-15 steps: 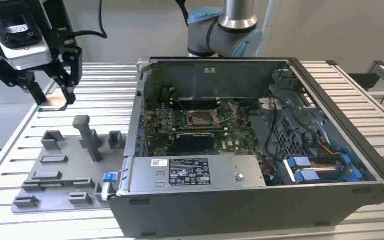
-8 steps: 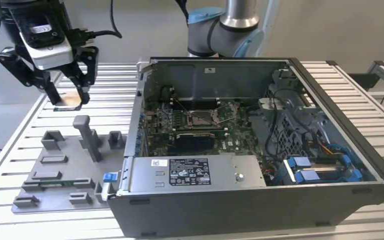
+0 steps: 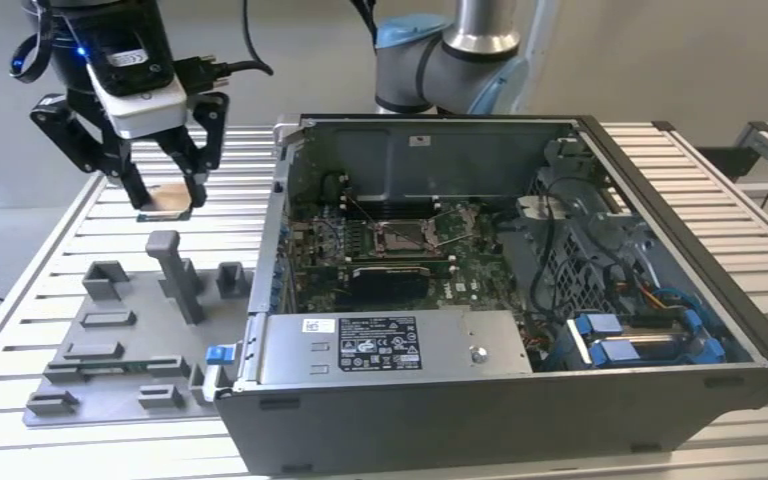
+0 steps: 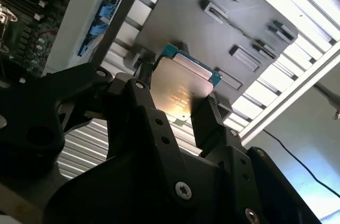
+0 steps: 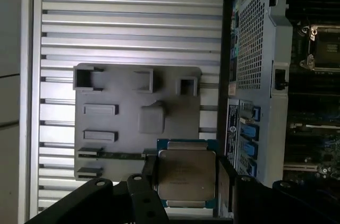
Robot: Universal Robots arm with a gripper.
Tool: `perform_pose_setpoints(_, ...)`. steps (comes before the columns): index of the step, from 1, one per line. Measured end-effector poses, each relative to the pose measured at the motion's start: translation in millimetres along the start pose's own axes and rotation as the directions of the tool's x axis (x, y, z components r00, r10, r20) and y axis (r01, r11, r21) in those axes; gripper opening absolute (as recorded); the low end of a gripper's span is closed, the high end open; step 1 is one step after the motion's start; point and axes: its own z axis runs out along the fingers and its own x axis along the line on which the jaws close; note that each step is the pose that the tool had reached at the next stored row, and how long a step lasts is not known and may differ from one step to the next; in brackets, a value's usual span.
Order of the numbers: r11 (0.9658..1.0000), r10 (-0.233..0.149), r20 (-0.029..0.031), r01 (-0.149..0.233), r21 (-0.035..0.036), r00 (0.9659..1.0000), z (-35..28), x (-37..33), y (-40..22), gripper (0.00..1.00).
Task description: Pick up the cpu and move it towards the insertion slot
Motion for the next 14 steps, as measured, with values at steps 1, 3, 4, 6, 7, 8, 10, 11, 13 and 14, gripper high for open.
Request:
perform_pose_setpoints(1,1.0000,0.000,0.0000,0.000,0.0000,1.0000,0.0,-3.6,-0.1,0.00)
perform_pose_setpoints(3,1.0000,0.000,0.0001,0.000,0.0000,1.0000,0.0,-10.4,-0.2,0.00)
perform_pose_setpoints(4,1.0000,0.000,0.0001,0.000,-0.0001,1.0000,0.0,-13.9,-0.3,0.00)
perform_pose_setpoints(6,1.0000,0.000,0.0001,0.000,-0.0001,1.0000,0.0,-20.7,-0.4,0.00)
perform_pose_setpoints(7,1.0000,0.000,0.0000,0.000,0.0000,1.0000,-0.1,-24.0,-0.5,0.00)
perform_pose_setpoints(8,1.0000,0.000,0.0000,0.000,0.0000,1.0000,-0.1,-27.2,-0.6,0.00)
perform_pose_setpoints(10,1.0000,0.000,0.0001,0.000,-0.0001,1.0000,0.0,-33.9,-0.7,0.00)
perform_pose_setpoints(11,1.0000,0.000,0.0001,0.000,-0.0001,1.0000,0.0,-37.5,-0.8,0.00)
perform_pose_setpoints(13,1.0000,0.000,0.0001,0.000,-0.0001,1.0000,-0.1,-45.4,-0.9,0.00)
perform_pose_setpoints(14,1.0000,0.000,0.0000,0.000,0.0000,1.0000,-0.1,-48.9,-1.0,0.00)
